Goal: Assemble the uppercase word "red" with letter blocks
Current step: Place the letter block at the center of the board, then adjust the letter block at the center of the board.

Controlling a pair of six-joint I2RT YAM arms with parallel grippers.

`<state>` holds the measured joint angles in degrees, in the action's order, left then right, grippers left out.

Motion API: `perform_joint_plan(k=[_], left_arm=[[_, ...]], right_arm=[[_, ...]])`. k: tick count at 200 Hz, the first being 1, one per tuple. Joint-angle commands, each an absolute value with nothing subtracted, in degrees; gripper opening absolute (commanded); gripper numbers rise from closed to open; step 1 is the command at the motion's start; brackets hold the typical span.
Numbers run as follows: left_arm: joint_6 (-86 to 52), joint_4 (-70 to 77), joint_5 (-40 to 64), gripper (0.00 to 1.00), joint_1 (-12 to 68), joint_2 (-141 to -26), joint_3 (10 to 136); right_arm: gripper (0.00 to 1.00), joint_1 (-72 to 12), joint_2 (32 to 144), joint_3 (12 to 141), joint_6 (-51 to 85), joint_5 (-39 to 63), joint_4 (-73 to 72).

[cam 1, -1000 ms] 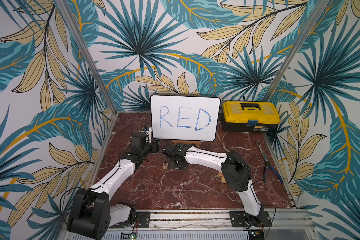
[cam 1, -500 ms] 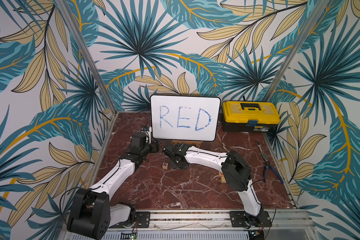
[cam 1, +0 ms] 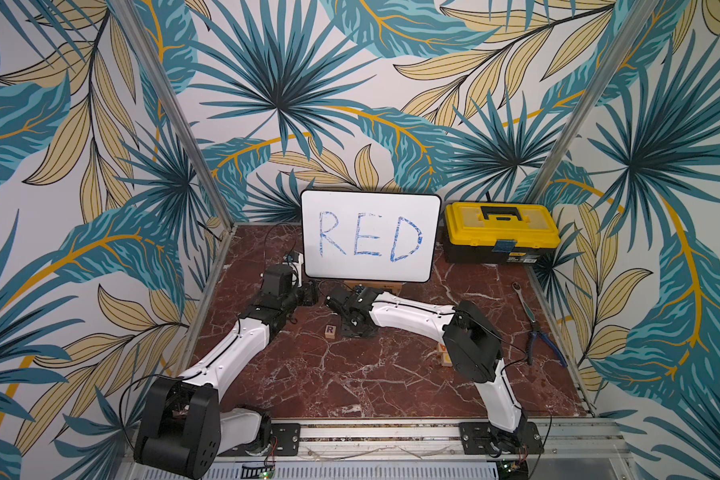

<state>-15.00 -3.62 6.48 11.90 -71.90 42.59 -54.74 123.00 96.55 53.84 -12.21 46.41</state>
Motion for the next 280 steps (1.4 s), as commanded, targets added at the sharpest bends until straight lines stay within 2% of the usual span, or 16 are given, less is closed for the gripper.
perform_joint_plan(k=[1,42,100,134,172,222,280], left_arm=[[-15.01,-2.80,6.68,0.63,11.34,-71.19,41.22],[-14.94,-2.79,6.63,0.63,11.34,-71.43,41.22],[-14.76,-2.81,6.85,0.63,11.34,-71.72,41.37],[-14.33,-2.77,7.75,0.63,11.40,-73.00,41.92],[-13.24,-2.79,7.21,0.62,12.36,-73.56,42.36],[-12.14,-2.78,6.30,0.62,12.74,-73.21,42.27],[-11.16,-2.72,5.43,0.62,13.35,-73.19,42.06]], right_arm=[[0.50,-54.75,119.55,95.91,53.24,-14.48,48.65],[0.51,-54.08,109.67,91.07,51.19,-21.42,51.48],[0.50,-51.15,97.43,86.47,40.18,-28.12,59.97],[0.50,-46.44,89.67,78.43,40.83,-28.17,61.91],[0.50,-36.32,82.25,68.58,41.84,-26.17,58.50],[0.45,-27.29,79.19,61.34,40.37,-23.02,53.79],[0.43,-23.42,80.53,59.36,37.84,-18.82,49.70]])
